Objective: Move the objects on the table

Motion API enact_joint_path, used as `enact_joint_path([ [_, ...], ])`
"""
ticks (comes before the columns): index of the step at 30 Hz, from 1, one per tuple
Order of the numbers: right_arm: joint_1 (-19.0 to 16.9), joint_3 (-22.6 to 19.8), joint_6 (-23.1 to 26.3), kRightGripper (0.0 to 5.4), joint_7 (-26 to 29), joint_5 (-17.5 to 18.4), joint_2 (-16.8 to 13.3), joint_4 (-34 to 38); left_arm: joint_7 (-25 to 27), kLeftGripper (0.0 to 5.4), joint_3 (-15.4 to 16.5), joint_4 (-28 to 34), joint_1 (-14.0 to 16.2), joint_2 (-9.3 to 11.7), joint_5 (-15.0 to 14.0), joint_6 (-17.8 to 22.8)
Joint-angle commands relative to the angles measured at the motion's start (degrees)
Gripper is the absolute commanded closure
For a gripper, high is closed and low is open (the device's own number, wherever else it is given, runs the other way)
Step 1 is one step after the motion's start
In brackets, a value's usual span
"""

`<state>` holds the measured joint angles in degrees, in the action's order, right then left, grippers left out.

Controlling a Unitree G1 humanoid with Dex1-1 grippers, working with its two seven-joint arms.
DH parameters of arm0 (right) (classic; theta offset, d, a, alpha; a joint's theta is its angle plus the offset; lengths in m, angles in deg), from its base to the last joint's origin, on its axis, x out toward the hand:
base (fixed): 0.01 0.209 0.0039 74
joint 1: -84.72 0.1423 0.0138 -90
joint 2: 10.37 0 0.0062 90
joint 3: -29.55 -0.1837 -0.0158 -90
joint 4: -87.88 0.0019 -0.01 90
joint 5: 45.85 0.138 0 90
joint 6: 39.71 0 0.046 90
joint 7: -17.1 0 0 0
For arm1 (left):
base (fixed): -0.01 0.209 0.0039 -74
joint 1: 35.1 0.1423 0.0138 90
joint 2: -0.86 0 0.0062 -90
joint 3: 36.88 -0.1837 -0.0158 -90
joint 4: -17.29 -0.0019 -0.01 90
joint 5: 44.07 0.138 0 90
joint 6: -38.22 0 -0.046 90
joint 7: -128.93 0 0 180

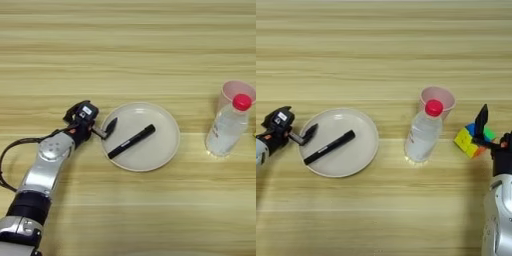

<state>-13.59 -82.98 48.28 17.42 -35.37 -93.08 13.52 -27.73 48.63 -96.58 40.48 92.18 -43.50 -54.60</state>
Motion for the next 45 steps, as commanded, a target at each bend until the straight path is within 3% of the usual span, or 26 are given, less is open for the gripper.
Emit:
enact_joint_path([
  [1, -0.2, 0.1, 0.2, 0.0, -0.3, -0.3, 0.0, 0.1, 0.5, 0.02, 2.0, -0.5, 0.7, 2.1, -0.5, 0.3],
  [14, -0.1, 0.0, 0.1, 0.0, -0.3, -0.3, -0.1, -0.2, 0.0, 0.02, 8.0, -8.3, 2.3, 7.4, -1.0, -2.6],
  [23, 0.0, 0.2, 0.0, 0.0, -0.4, -0.4, -0.1, -0.2, 0.4, 0.02, 9.5, -9.3, 2.1, 7.8, -1.3, -3.7],
  [32, 0.0, 0.2, -0.1, 0.0, -0.5, -0.6, 0.1, -0.1, 0.7, 0.02, 11.7, -10.6, 1.8, 10.7, -1.7, -4.0],
  [40, 0.5, 0.3, -0.2, 0.0, -0.3, -0.7, -0.1, -0.8, 0.7, 0.02, 11.4, -8.1, 1.9, 9.4, -2.6, -3.9],
  [45, 1.0, 0.9, -0.3, 0.0, -0.4, -0.9, 0.2, -1.2, 1.2, 0.02, 10.8, -5.5, 0.8, 7.0, -4.0, -5.0],
])
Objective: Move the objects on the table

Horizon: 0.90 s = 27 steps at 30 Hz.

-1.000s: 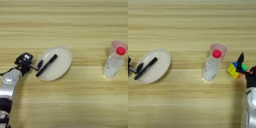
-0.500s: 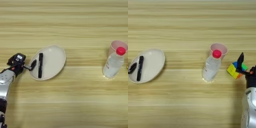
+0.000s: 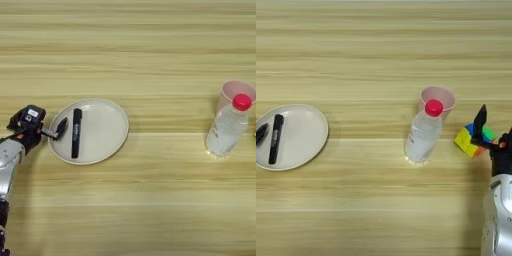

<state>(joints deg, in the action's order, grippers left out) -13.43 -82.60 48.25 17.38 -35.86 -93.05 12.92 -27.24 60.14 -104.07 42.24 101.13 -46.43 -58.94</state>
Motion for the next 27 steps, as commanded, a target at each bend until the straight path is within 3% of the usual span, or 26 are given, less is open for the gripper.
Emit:
enact_joint_path([
  [1, 0.8, 0.5, -0.3, 0.0, -0.4, -0.4, 0.1, -0.5, 0.9, 0.02, -0.8, 2.6, -1.0, -2.5, -1.4, -0.8],
  [8, 0.2, 0.2, -1.1, 0.0, 0.0, 0.0, 0.1, 1.4, 0.9, 0.02, -1.1, 4.1, -2.2, -4.7, -2.4, -0.7],
  [21, -3.5, 1.4, -4.5, 0.0, 2.8, 2.0, 0.6, 7.1, 0.3, 0.02, -0.7, 6.1, -2.8, -5.4, -3.0, -0.3],
  [27, -6.2, 1.9, -5.4, 0.0, 5.5, 5.6, 1.1, 9.6, -0.4, 0.02, -0.1, 8.5, -2.7, -6.3, -4.0, -0.2],
])
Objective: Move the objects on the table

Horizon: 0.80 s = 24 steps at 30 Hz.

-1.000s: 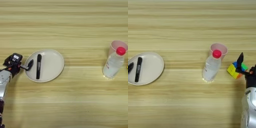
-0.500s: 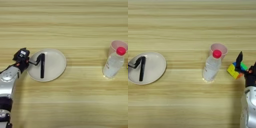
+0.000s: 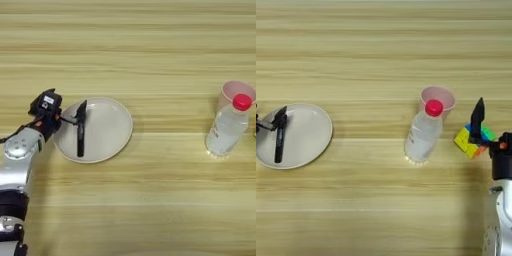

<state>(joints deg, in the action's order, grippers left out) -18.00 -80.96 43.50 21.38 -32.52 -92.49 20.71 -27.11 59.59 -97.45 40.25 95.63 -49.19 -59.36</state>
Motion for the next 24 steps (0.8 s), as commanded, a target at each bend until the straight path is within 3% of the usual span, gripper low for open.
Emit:
enact_joint_path([
  [1, -2.3, 0.5, -0.8, 0.0, 2.0, 2.8, 0.6, 2.2, -0.8, 0.02, 0.7, 2.2, -0.8, -1.1, -1.5, 0.1],
  [5, -5.2, 1.8, -1.5, 0.0, 4.3, 3.8, 0.9, 3.3, -2.3, 0.02, 1.6, 2.8, -1.3, -2.2, -2.3, 0.0],
  [11, -10.4, 4.4, -3.3, 0.0, 6.2, 2.6, 2.2, 4.4, -6.9, 0.02, 3.5, 2.3, -2.5, -3.4, -2.6, -0.6],
  [19, -13.3, 8.6, -5.8, 0.0, 8.1, 0.0, 2.4, 3.7, -12.4, 0.02, 6.8, -0.3, -4.3, -4.3, -2.5, -1.2],
  [24, -13.9, 11.4, -6.6, 0.0, 9.6, -0.5, 2.2, 4.0, -13.1, 0.02, 6.7, -1.1, -4.5, -4.7, -2.3, -1.6],
])
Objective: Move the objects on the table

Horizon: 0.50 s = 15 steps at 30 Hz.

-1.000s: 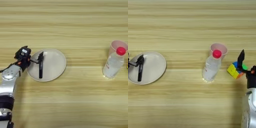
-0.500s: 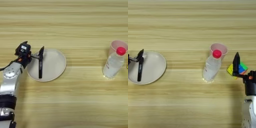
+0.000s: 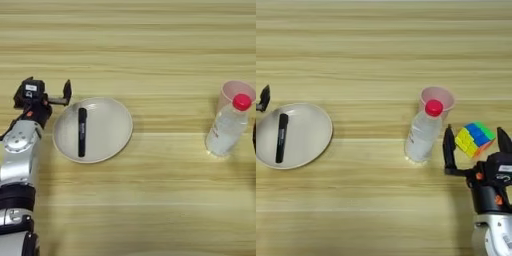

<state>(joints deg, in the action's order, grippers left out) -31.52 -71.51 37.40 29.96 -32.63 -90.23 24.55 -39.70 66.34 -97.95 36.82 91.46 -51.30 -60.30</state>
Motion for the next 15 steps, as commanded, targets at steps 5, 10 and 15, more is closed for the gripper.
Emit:
enact_joint_path([
  [5, -0.8, 5.6, -1.5, 0.0, 2.6, -2.3, -0.5, -1.7, -0.3, 0.02, -0.2, -1.0, -1.1, -0.7, -0.4, -0.9],
  [10, -0.1, 7.1, -1.6, 0.0, 2.4, -3.0, -0.3, -2.6, 0.0, 0.02, -0.2, -1.2, -1.2, -0.7, -0.4, -1.0],
  [15, 1.5, 7.8, -1.5, 0.0, 2.1, -3.8, -0.4, -4.9, 0.1, 0.02, -0.3, -0.8, -1.0, -0.8, -0.5, -1.1],
])
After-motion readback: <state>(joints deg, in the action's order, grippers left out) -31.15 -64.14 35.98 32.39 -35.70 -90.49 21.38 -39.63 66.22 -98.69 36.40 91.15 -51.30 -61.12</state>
